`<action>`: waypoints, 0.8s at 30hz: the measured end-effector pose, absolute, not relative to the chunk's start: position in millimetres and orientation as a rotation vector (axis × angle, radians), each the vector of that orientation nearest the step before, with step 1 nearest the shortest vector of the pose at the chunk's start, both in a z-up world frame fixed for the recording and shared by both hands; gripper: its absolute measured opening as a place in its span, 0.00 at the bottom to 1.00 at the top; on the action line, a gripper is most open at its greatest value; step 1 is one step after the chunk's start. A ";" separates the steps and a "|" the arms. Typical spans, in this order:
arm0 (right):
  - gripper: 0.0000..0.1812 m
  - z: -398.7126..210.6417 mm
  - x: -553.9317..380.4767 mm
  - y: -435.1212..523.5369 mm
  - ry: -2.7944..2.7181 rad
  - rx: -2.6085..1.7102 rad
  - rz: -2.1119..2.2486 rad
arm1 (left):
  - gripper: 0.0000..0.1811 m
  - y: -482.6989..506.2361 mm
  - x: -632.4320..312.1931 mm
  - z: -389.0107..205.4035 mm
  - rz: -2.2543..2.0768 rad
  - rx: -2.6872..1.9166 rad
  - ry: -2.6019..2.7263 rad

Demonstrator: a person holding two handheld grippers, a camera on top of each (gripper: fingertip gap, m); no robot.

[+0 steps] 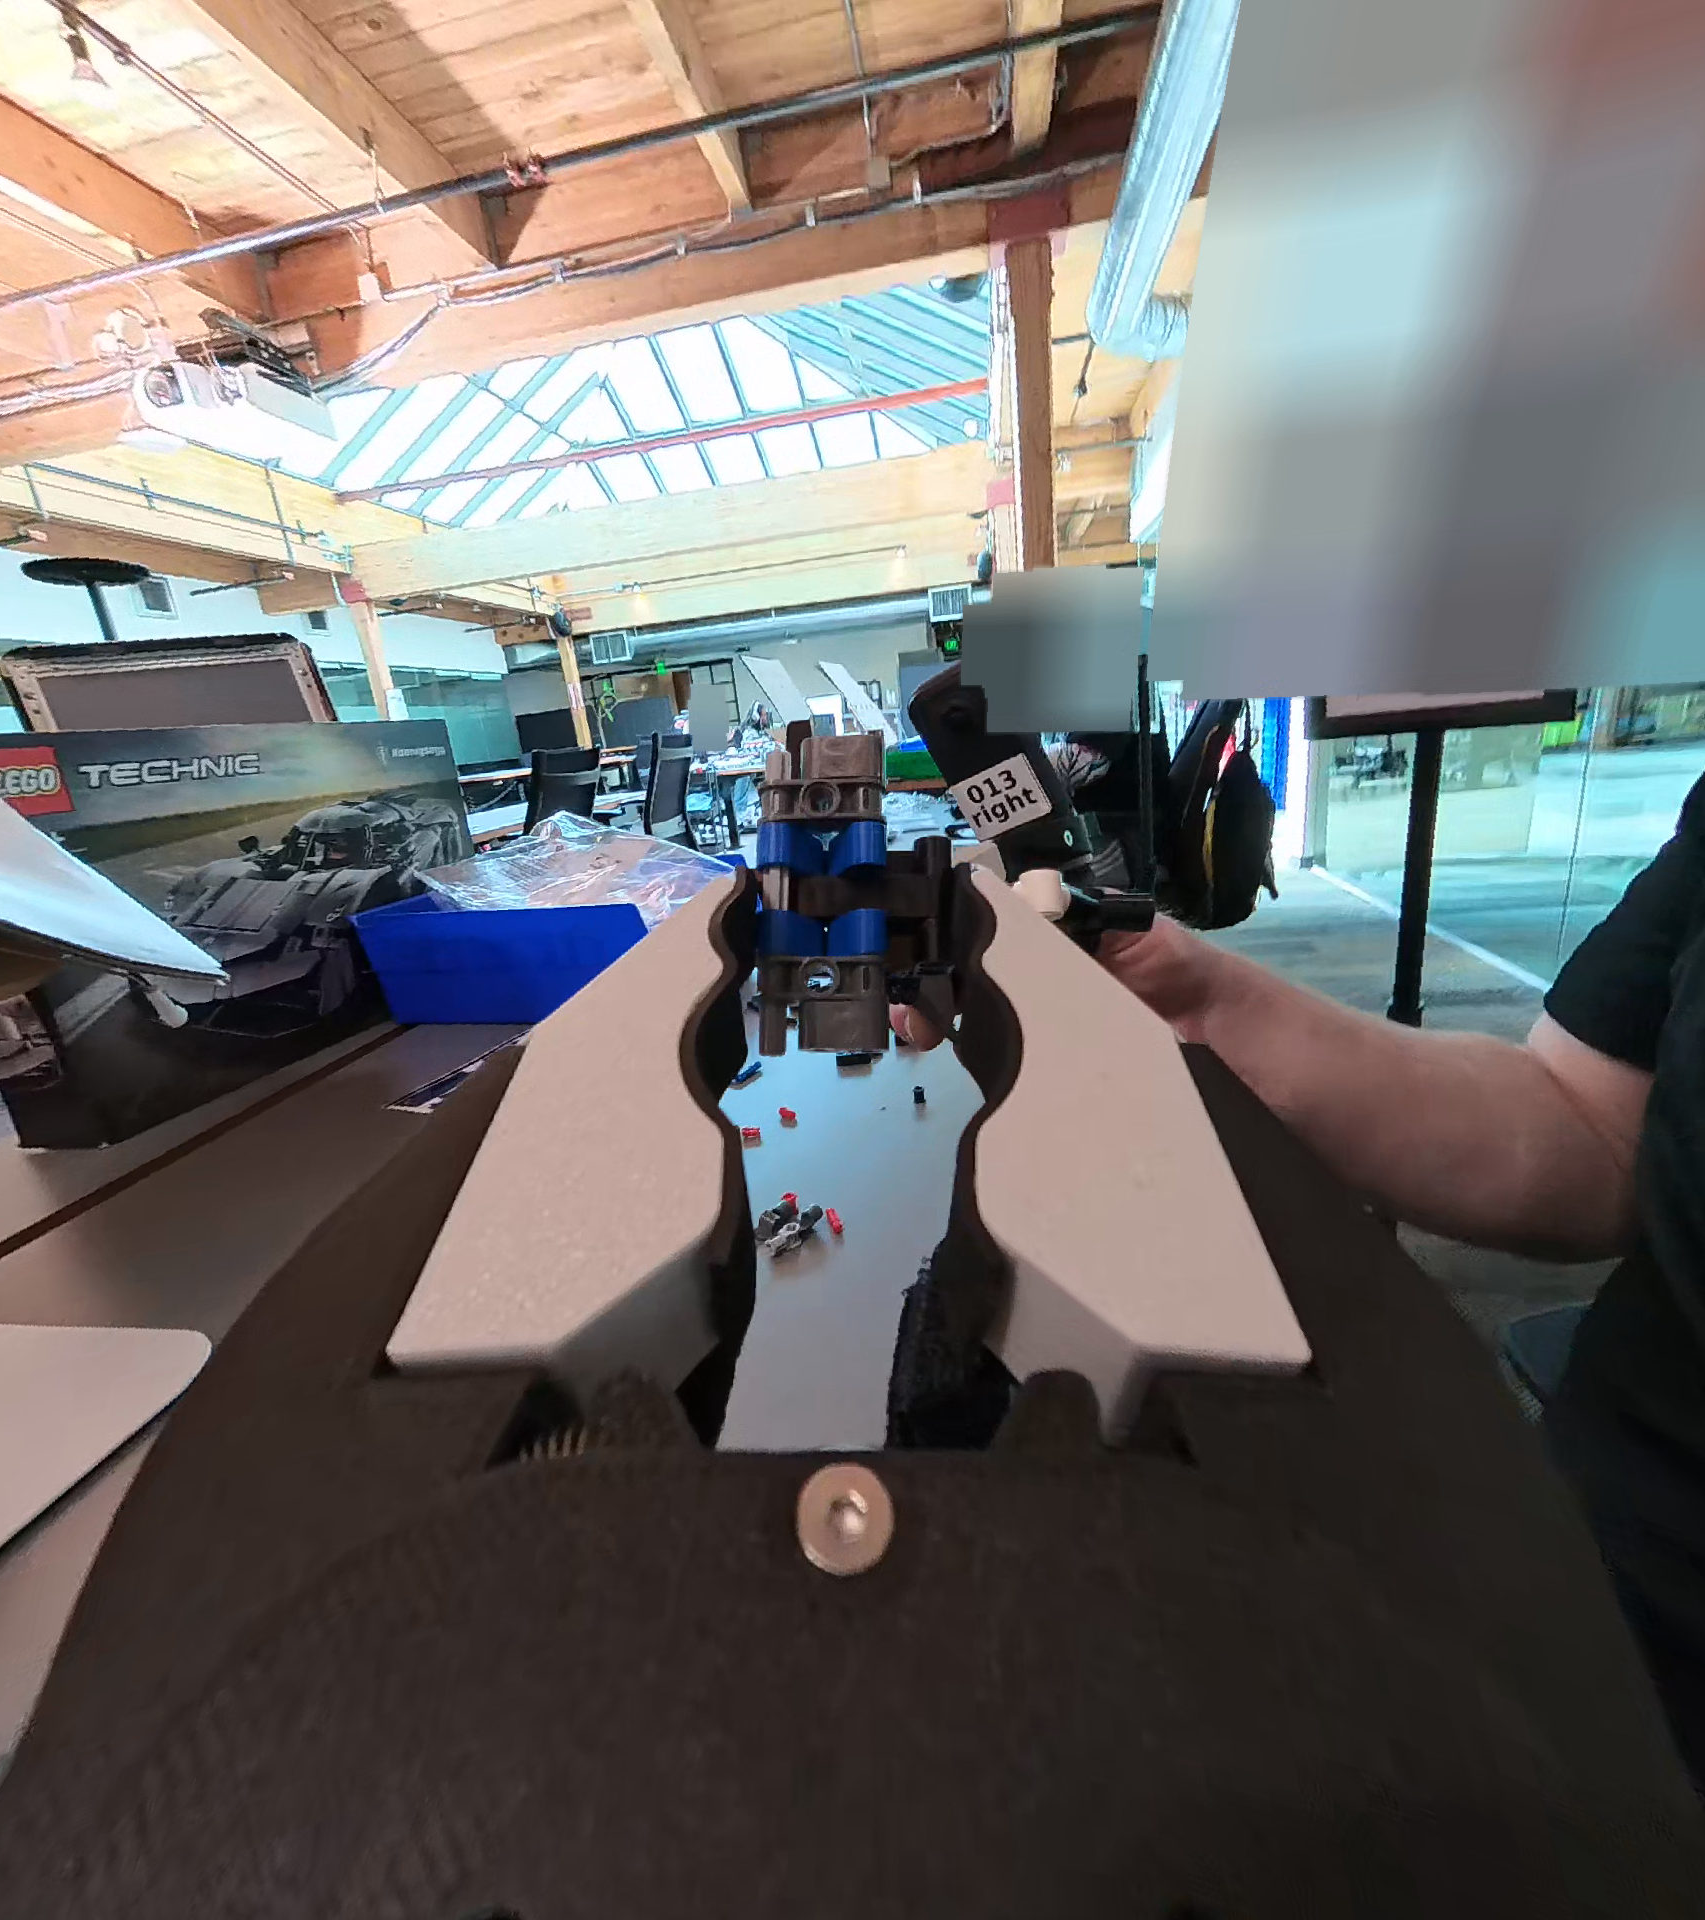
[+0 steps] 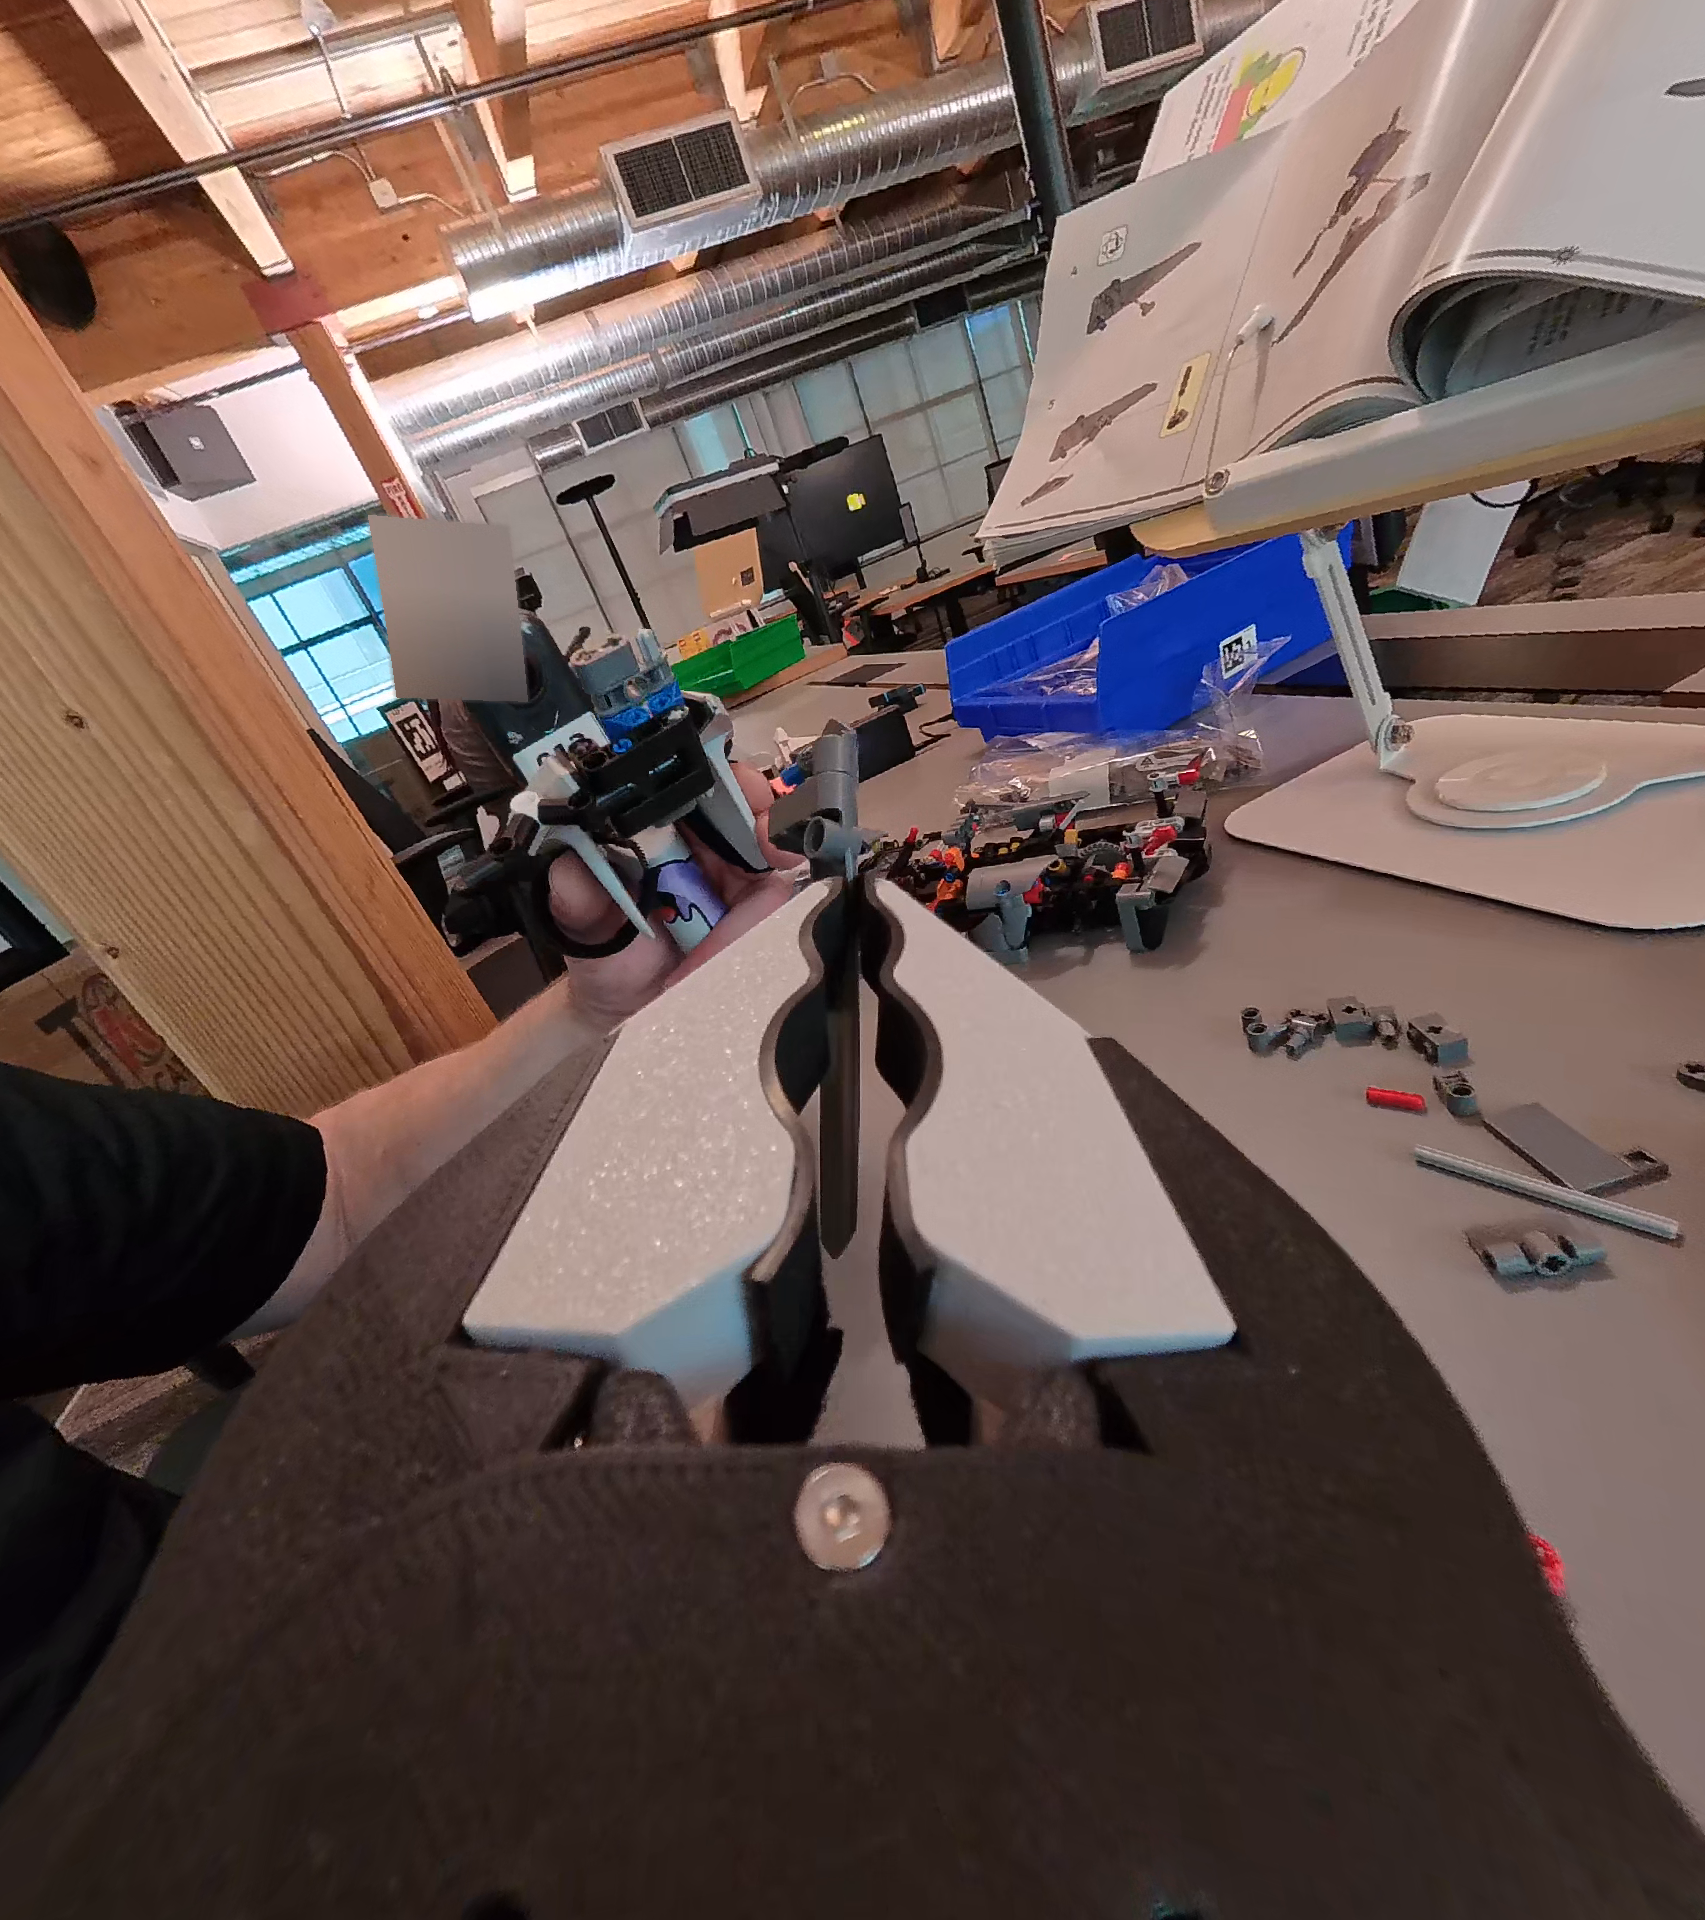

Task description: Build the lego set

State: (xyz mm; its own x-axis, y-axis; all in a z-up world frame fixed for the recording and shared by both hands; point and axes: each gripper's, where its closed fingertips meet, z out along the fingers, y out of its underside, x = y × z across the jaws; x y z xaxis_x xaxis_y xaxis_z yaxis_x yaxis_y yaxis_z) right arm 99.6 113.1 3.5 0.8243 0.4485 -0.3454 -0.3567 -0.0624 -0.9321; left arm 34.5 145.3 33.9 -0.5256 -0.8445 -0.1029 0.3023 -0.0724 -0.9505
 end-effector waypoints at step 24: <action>0.00 -4.3 70.5 116.5 -0.118 -1.533 0.776 | 0.19 133.2 52.1 6.9 -1.097 -0.526 1.512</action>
State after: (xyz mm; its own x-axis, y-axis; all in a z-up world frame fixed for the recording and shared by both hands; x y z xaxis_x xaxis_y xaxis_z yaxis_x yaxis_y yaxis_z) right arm 70.5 116.5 -4.3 0.7611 0.5156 -0.3937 -0.3750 -0.1454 -0.9155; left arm 52.1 133.2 6.9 -0.2617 -0.8143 -0.5181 0.2395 0.4653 -0.8522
